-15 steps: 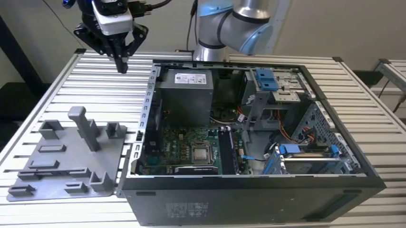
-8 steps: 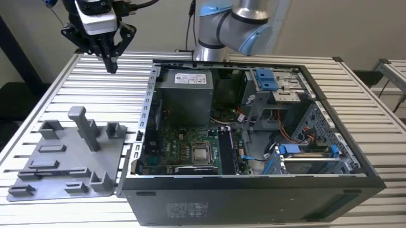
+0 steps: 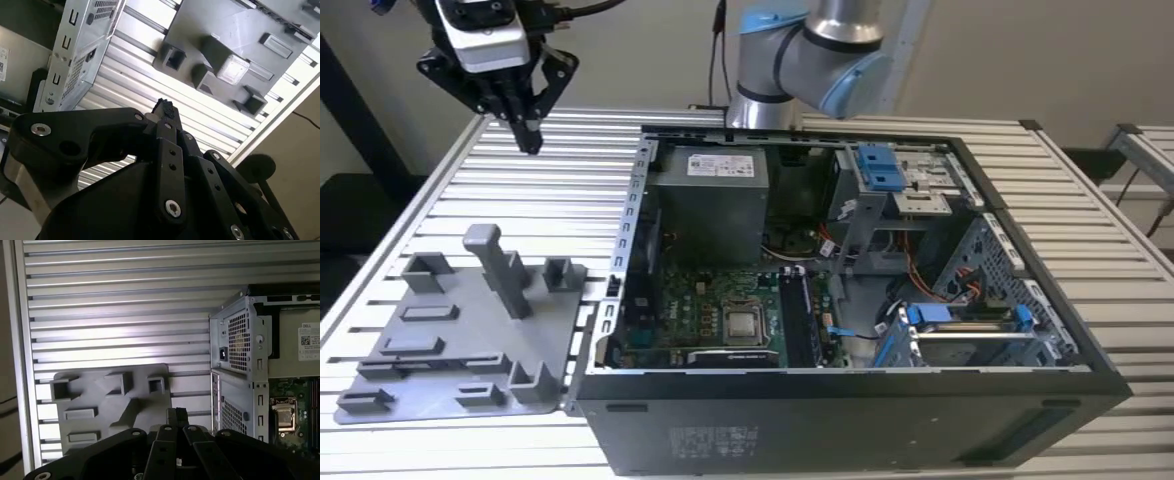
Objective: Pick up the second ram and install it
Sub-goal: 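Reach for the second ram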
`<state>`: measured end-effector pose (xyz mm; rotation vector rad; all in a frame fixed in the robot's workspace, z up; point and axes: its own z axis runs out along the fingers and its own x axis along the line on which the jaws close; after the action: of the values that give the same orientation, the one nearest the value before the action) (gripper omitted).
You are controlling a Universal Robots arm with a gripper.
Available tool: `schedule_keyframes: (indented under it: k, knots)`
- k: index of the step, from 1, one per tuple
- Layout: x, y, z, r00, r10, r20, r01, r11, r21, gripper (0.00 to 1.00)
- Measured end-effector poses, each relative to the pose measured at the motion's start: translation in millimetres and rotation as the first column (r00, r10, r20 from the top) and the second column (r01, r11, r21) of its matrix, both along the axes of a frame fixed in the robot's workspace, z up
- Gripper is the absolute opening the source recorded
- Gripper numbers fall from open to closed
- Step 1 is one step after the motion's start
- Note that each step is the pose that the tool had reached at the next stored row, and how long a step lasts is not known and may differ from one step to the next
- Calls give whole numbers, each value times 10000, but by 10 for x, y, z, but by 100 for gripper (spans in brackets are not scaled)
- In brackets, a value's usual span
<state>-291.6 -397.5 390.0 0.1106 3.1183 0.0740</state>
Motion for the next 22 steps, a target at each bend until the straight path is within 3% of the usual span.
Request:
schedule_keyframes:
  k: [22]
  knots:
    - [-674,0,-6,10000,0,0,0,10000,-5,11]
